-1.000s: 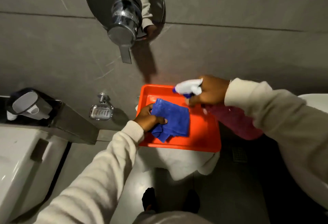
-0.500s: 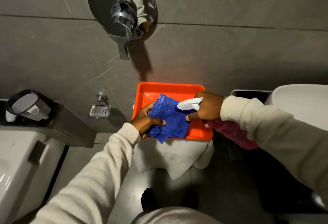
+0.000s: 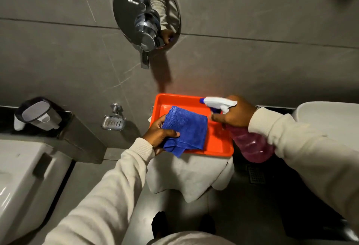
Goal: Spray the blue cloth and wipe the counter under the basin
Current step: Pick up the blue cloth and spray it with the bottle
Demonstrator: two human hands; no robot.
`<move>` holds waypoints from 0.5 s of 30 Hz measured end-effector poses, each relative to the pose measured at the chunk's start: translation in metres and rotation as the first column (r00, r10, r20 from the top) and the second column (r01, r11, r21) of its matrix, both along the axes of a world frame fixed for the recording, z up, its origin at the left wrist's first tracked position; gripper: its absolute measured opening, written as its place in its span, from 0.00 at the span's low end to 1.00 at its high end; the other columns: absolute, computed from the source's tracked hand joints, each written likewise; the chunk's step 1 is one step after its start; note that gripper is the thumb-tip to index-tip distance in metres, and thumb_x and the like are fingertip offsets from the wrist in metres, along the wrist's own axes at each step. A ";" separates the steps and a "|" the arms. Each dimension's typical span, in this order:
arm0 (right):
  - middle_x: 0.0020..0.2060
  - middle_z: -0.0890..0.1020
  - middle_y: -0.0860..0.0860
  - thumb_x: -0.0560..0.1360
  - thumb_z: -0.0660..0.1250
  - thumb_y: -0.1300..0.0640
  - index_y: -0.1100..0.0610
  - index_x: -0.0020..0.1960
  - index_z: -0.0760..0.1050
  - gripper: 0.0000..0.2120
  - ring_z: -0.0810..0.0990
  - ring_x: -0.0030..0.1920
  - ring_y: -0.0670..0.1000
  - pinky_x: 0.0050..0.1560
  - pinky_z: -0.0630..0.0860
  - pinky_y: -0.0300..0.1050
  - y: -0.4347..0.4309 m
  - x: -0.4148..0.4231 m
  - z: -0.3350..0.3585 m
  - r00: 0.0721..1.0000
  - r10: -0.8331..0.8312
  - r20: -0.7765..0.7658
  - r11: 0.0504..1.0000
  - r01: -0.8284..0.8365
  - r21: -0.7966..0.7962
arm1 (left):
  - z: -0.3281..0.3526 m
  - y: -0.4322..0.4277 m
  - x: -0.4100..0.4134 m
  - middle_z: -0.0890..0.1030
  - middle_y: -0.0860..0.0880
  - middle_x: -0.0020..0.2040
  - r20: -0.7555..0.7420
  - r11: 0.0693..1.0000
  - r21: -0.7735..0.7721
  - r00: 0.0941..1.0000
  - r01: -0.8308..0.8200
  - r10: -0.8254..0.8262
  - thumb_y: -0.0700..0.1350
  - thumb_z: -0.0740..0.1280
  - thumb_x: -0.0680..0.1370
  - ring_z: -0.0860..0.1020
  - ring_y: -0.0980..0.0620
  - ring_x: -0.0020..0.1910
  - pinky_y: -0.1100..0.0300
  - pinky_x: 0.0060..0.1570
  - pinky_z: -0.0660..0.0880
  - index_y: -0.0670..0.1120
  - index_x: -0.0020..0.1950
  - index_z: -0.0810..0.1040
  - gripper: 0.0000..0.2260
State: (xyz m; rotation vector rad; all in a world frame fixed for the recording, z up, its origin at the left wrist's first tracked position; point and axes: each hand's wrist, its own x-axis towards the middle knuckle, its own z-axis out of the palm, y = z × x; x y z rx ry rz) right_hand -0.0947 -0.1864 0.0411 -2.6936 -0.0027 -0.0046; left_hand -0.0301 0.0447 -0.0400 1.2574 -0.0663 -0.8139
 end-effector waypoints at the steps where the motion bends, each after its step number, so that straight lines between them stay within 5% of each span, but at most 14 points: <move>1: 0.39 0.86 0.58 0.71 0.73 0.60 0.62 0.50 0.82 0.10 0.78 0.34 0.50 0.39 0.73 0.36 -0.003 0.002 0.000 0.991 -0.125 0.054 0.987 0.119 0.106 | -0.001 0.001 -0.002 0.79 0.42 0.44 -0.008 1.000 0.007 1.000 -0.011 0.011 0.29 0.65 0.59 0.79 0.43 0.42 0.53 0.44 0.79 0.46 0.48 0.78 0.21; 3: 0.28 0.83 0.58 0.70 0.71 0.60 0.62 0.38 0.78 0.05 0.80 0.26 0.46 0.32 0.74 0.41 -0.004 0.013 -0.006 0.939 -0.333 0.086 0.896 0.287 0.337 | -0.001 0.004 -0.003 0.77 0.42 0.43 -0.029 0.999 0.014 0.999 -0.032 0.033 0.30 0.63 0.59 0.77 0.44 0.39 0.56 0.40 0.77 0.43 0.49 0.77 0.21; 6: 0.30 0.82 0.58 0.68 0.67 0.61 0.58 0.40 0.79 0.02 0.82 0.25 0.53 0.32 0.81 0.46 0.001 0.038 -0.014 0.847 -0.512 0.143 0.717 0.330 0.615 | 0.002 0.005 0.001 0.75 0.41 0.41 -0.058 0.998 0.029 0.997 -0.053 0.054 0.31 0.61 0.58 0.75 0.44 0.34 0.60 0.32 0.75 0.42 0.51 0.76 0.23; 10: 0.34 0.81 0.64 0.67 0.64 0.61 0.56 0.42 0.76 0.05 0.82 0.32 0.64 0.36 0.81 0.59 0.013 0.074 -0.044 0.746 -0.631 0.213 0.636 0.341 0.692 | 0.001 0.011 0.002 0.78 0.42 0.36 -0.090 0.998 0.045 0.994 -0.050 0.054 0.32 0.61 0.58 0.78 0.47 0.29 0.61 0.28 0.75 0.40 0.55 0.76 0.25; 15: 0.40 0.82 0.60 0.68 0.65 0.57 0.58 0.46 0.77 0.08 0.81 0.41 0.64 0.45 0.80 0.63 0.017 0.099 -0.077 0.646 -0.750 0.146 0.514 0.429 0.743 | 0.001 0.014 0.001 0.80 0.40 0.46 -0.037 0.994 0.070 0.996 -0.083 0.086 0.31 0.62 0.58 0.78 0.40 0.45 0.47 0.49 0.75 0.41 0.52 0.78 0.24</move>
